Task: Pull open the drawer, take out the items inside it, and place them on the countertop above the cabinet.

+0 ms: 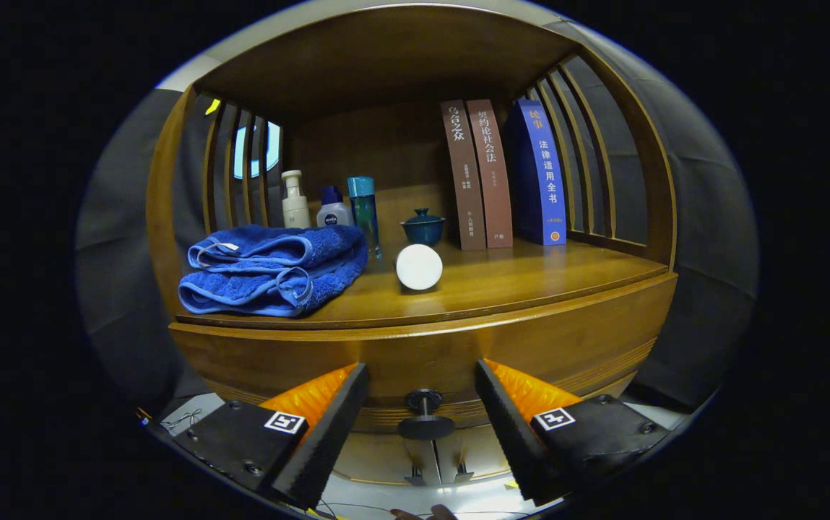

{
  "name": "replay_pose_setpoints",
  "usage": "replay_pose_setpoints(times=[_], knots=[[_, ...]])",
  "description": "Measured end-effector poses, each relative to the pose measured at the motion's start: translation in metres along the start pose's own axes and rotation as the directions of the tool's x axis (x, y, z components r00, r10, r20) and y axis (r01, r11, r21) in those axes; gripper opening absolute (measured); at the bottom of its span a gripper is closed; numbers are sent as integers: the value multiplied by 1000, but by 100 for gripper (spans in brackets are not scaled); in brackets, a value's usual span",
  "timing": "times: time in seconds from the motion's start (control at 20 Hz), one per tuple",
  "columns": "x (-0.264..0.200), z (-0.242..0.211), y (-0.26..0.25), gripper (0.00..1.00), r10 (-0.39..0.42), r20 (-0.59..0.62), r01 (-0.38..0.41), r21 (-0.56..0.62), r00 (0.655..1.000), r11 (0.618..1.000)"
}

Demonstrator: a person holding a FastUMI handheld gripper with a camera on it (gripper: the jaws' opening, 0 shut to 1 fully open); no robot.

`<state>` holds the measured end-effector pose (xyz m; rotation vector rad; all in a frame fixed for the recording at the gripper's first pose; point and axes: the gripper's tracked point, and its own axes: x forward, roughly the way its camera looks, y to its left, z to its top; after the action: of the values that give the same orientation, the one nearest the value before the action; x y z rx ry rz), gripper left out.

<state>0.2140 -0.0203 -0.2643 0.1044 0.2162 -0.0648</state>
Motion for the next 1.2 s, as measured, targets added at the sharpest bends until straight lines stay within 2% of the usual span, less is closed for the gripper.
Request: replay_pose_setpoints(times=[0.5,0.75,1.0,1.05,1.2], knots=[[-2,1,2,99,-4,-12,4,-2,1000,1000],[-18,14,7,99,4,14,-4,-29,1000,1000],[-50,42,14,99,31,43,-30,-11,999,999],[-38,40,19,99,36,51,-35,-12,998,999],[-69,76,18,99,36,97,-35,-16,995,999]])
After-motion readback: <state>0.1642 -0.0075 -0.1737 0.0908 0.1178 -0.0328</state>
